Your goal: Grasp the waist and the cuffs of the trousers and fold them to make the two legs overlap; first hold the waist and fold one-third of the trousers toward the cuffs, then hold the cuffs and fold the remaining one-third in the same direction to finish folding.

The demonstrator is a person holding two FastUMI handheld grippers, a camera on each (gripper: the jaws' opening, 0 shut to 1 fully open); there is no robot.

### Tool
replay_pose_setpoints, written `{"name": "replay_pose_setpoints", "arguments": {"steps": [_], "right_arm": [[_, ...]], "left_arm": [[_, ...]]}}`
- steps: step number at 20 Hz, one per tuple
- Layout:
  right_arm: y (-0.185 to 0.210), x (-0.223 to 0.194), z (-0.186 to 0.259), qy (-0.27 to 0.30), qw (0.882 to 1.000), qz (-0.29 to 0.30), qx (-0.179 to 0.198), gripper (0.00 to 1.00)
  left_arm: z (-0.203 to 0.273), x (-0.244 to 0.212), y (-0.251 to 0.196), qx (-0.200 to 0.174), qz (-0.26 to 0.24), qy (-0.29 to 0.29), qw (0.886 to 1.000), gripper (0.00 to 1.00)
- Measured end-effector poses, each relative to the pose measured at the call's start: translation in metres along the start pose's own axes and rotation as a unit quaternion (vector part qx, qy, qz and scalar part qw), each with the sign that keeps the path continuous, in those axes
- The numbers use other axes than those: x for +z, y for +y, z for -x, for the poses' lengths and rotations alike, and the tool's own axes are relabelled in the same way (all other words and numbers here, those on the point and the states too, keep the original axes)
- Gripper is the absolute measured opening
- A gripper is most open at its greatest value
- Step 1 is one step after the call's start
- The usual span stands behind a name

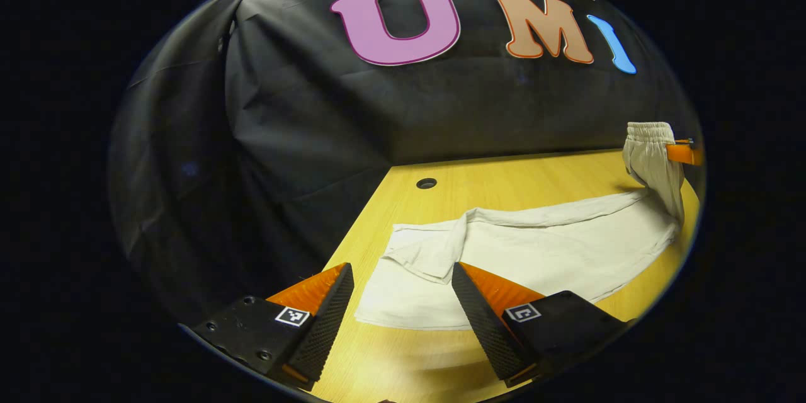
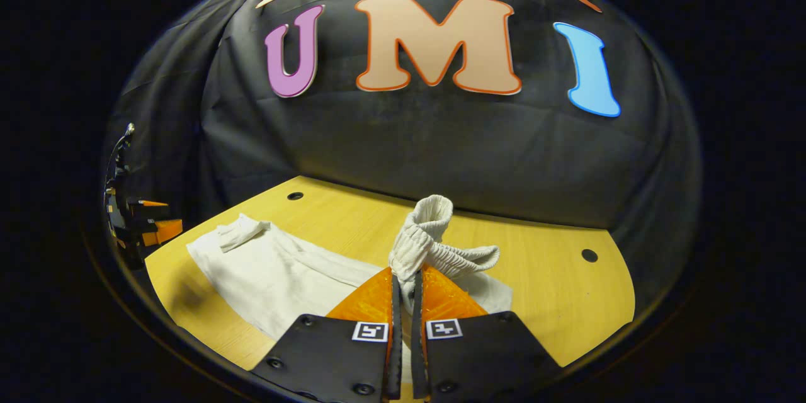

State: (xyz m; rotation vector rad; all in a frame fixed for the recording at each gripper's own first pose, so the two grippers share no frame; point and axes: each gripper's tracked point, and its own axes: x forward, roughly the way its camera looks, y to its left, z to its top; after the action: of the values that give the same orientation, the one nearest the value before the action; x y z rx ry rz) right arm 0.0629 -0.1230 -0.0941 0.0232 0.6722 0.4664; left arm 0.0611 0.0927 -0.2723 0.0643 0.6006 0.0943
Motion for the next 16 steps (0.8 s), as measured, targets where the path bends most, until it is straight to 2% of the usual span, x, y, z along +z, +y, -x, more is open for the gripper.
{"name": "replay_pose_setpoints", "arguments": {"steps": [8,10,11,13,14,15,16], "right_arm": [[-0.007,-0.007,-0.004,0.068,0.993,0.085,0.051,0.09],[-0.008,-0.004,-0.001,0.08,0.989,0.113,0.056,0.04],[-0.007,-0.003,0.0,0.085,0.987,0.122,0.06,0.13],[-0.01,-0.009,0.002,0.095,0.984,0.13,0.077,0.21],[-0.006,-0.012,0.006,0.101,0.982,0.125,0.096,0.39],[-0.005,-0.01,0.006,0.1,0.981,0.126,0.105,0.48],[-0.004,-0.009,0.008,0.099,0.981,0.127,0.113,0.73]], "left_arm": [[-0.01,-0.025,0.025,0.014,0.014,0.025,0.999,0.96],[-0.014,-0.033,0.028,0.015,0.02,0.035,0.999,0.96],[-0.016,-0.035,0.028,0.014,0.023,0.038,0.999,0.96],[-0.02,-0.044,0.03,0.009,0.025,0.045,0.999,0.96],[-0.023,-0.049,0.031,0.007,0.027,0.048,0.998,0.96],[-0.025,-0.055,0.033,0.004,0.029,0.052,0.998,0.96],[-0.026,-0.06,0.034,0.001,0.031,0.056,0.998,0.96]]}}
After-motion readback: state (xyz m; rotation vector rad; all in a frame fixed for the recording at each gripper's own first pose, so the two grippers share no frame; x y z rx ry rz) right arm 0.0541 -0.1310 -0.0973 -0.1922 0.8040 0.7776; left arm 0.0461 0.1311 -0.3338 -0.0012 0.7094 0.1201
